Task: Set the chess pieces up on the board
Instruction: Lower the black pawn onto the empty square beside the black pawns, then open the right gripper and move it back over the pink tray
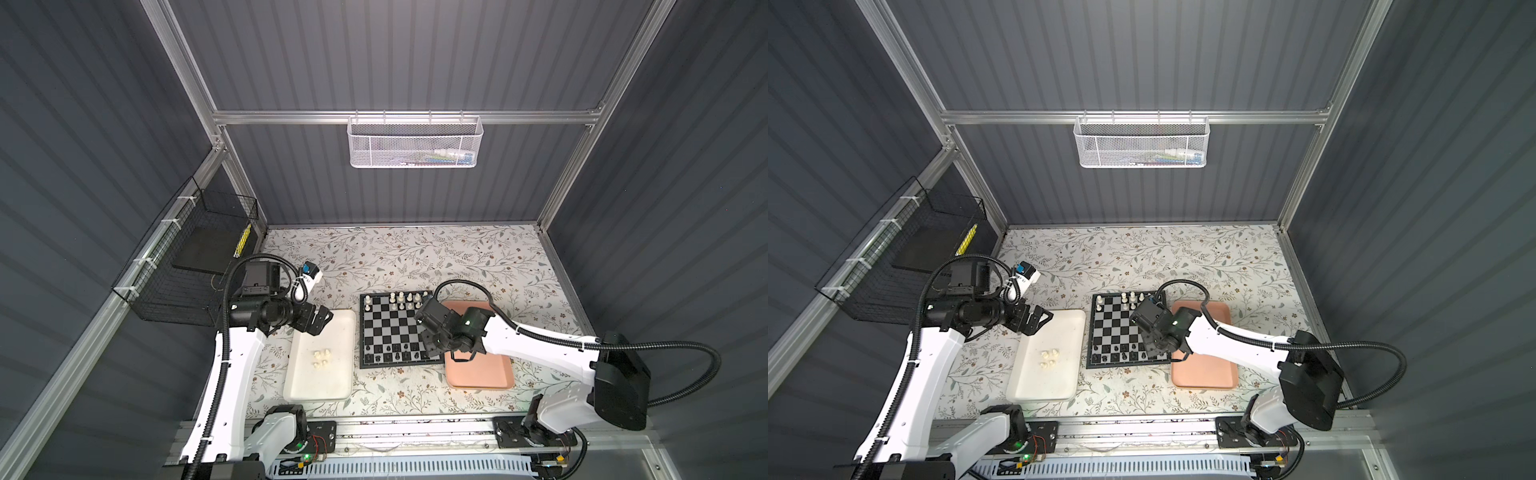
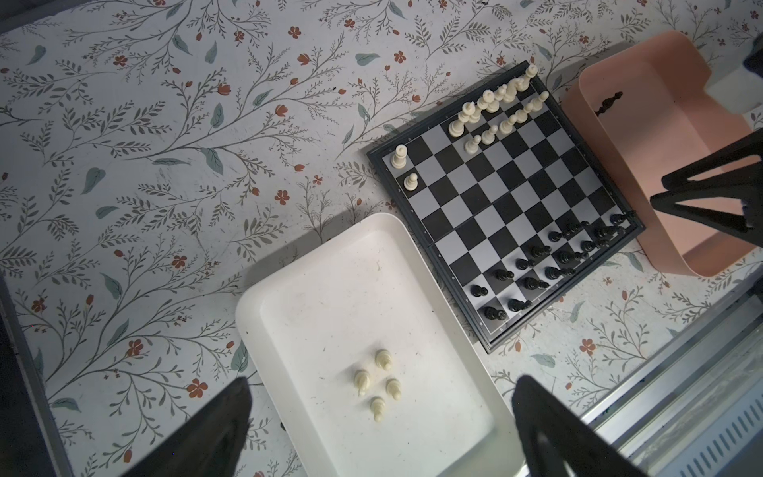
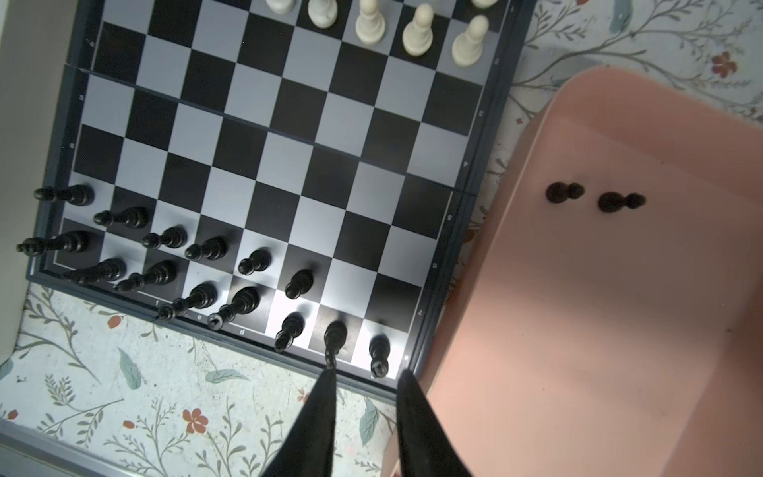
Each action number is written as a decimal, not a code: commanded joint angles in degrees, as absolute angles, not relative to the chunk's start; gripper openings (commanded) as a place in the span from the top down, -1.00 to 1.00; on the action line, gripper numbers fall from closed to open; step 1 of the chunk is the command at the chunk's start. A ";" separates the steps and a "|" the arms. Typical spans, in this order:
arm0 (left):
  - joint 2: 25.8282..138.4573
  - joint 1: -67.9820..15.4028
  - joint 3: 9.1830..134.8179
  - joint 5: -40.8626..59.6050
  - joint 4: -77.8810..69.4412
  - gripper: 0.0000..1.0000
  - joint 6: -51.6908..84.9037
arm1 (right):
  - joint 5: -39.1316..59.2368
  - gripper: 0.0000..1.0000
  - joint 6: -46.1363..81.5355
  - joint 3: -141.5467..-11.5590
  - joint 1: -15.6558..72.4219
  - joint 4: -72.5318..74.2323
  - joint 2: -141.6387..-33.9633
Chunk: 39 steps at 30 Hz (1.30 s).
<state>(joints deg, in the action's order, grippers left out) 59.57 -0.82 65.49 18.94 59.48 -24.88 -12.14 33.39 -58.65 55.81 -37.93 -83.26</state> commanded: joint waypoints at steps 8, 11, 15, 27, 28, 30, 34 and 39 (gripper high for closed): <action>58.63 -1.31 67.30 19.62 64.07 -0.99 -27.10 | -10.25 0.46 33.57 -52.52 47.82 -38.13 -68.52; 58.24 -1.24 66.65 19.33 63.79 -0.99 -27.27 | -8.09 0.49 33.36 -48.60 43.77 -36.32 -64.64; 58.15 -1.27 66.53 19.32 63.91 -0.99 -26.91 | -4.95 0.53 32.51 -45.53 39.19 -34.84 -61.38; 56.82 -1.32 65.15 16.57 63.25 -0.99 -26.81 | -5.49 0.47 30.60 -44.65 36.12 -37.67 -59.92; 57.00 -1.25 65.64 16.21 63.65 -0.99 -27.00 | -5.83 0.46 30.54 -44.54 35.93 -37.96 -59.34; 57.27 -1.30 66.32 15.45 64.27 -0.99 -27.25 | -6.18 0.46 30.54 -43.89 35.39 -37.84 -58.48; 55.59 -1.29 65.90 15.34 62.46 -0.99 -26.67 | -5.63 0.53 30.48 -42.28 33.57 -35.79 -57.95; 54.14 -1.30 63.98 16.07 59.51 -0.99 -26.54 | -4.60 0.60 28.56 -43.01 30.84 -34.34 -61.25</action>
<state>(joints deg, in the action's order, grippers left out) 54.98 -1.10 64.51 15.49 60.58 -26.00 -4.82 30.22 -42.92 32.01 -35.20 -59.86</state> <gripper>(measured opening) 0.995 0.204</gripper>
